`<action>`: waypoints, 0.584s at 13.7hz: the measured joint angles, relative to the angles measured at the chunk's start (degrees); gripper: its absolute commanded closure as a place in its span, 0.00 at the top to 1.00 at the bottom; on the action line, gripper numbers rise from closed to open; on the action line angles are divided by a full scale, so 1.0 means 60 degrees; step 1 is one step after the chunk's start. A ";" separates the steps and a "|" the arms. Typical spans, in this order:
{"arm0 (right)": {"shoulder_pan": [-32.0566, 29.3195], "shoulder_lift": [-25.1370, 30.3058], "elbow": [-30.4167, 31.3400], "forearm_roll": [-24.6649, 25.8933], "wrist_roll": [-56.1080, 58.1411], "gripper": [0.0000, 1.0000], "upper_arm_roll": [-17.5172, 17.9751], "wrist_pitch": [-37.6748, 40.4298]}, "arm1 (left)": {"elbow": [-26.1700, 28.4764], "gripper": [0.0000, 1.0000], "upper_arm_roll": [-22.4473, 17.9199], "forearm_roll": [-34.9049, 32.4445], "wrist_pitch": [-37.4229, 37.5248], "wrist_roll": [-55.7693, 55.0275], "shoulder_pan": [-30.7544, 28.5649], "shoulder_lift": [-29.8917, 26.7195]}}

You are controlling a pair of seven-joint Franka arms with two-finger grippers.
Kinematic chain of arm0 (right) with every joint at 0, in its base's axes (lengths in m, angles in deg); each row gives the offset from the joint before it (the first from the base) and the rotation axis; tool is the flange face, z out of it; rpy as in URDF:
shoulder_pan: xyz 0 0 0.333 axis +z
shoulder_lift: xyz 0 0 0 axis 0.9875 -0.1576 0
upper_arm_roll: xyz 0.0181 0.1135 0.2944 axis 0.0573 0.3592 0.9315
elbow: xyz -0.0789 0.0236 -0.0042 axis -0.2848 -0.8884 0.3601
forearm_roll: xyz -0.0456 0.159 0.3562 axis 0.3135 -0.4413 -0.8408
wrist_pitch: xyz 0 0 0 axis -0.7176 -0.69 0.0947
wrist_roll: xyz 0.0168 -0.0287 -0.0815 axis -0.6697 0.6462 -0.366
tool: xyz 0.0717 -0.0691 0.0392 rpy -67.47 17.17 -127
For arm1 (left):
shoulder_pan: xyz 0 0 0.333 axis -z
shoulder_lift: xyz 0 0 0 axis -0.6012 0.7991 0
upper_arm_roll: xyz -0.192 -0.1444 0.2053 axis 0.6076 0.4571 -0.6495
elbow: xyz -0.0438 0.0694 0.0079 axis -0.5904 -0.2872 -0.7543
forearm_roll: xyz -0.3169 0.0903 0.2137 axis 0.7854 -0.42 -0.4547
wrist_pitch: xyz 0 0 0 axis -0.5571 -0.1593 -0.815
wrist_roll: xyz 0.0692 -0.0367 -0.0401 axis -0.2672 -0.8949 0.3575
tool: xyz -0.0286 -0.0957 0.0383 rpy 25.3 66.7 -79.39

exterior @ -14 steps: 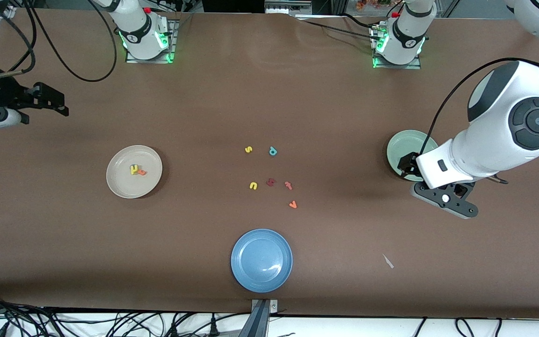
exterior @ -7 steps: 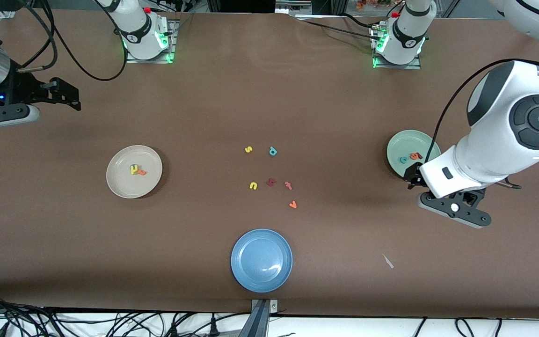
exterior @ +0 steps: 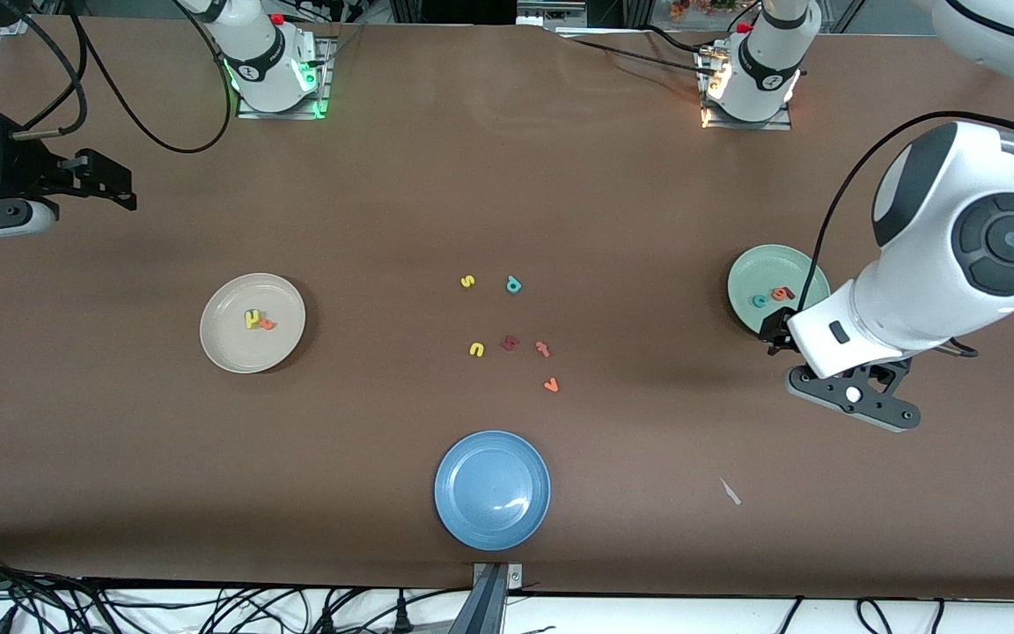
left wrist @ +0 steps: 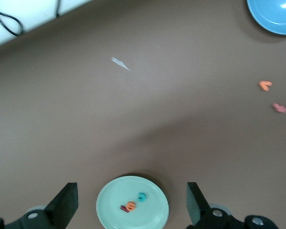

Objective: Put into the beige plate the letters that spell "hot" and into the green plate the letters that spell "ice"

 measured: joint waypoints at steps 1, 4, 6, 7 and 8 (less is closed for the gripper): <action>0.0000 0.0000 0.0000 0.0001 0.0000 1.00 0.0000 0.0000 | -0.0017 1.00 -0.1103 0.0930 0.0025 0.0509 0.0421 -0.0100; -0.0001 -0.0002 0.0000 0.0012 0.0093 1.00 -0.0001 -0.0001 | -0.0034 1.00 -0.3645 0.2187 0.0519 0.1116 0.1636 -0.0277; -0.0002 -0.0003 -0.0009 0.0020 0.0150 1.00 -0.0001 -0.0017 | -0.0036 1.00 -0.3891 0.2380 0.0774 0.1118 0.1777 -0.0296; -0.0003 -0.0003 -0.0065 0.0038 0.0152 1.00 -0.0002 -0.0046 | -0.0036 1.00 -0.3895 0.2498 0.0968 0.1118 0.1740 -0.0295; -0.0015 -0.0003 -0.0197 0.0066 0.0152 1.00 -0.0011 -0.0070 | -0.0039 1.00 -0.3910 0.2572 0.1131 0.1118 0.1713 -0.0301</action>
